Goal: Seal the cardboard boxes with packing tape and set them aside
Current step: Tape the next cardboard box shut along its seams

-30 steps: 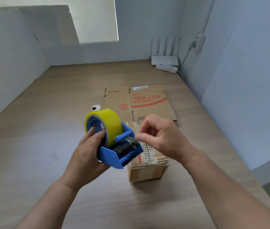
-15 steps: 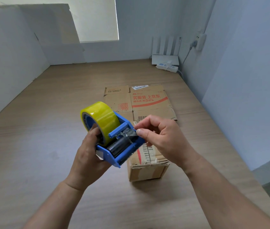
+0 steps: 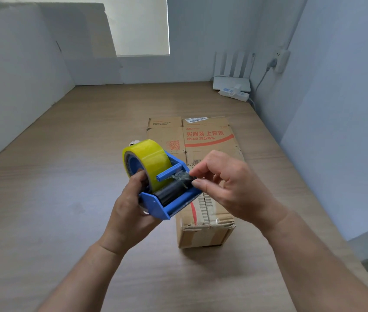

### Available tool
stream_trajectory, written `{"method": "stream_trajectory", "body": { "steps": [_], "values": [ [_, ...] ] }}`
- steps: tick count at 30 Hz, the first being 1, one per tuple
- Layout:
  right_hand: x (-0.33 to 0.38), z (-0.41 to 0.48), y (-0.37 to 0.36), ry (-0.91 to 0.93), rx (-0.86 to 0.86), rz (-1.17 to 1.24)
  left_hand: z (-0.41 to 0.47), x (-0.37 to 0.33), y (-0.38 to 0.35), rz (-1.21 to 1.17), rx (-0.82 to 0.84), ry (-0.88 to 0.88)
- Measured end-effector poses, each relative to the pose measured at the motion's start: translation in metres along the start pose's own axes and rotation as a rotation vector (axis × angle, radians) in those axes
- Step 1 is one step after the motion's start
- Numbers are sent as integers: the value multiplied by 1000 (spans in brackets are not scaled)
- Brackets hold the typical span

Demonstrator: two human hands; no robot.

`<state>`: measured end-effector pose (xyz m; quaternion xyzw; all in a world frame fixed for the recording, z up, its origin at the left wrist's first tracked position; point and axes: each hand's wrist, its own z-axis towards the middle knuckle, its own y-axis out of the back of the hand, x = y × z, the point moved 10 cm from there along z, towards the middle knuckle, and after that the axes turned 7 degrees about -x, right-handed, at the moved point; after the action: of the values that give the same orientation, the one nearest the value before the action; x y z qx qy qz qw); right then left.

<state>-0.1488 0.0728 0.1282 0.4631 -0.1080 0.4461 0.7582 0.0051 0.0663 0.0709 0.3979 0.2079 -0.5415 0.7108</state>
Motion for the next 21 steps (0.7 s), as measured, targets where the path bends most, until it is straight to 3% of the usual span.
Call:
{"method": "stream_trajectory", "body": {
  "steps": [6, 15, 18, 21],
  "values": [
    [11, 4, 2, 138, -30, -182, -2, 9, 0, 45, 23, 20],
    [18, 0, 11, 154, -136, -126, -3, 19, -10, 20, 182, 116],
    [1, -4, 21, 13, -178, 94, 1, 10, -1, 194, 135, -26],
    [-1, -8, 21, -101, -96, 383, 9, -11, 9, 321, 36, -207]
  ]
}}
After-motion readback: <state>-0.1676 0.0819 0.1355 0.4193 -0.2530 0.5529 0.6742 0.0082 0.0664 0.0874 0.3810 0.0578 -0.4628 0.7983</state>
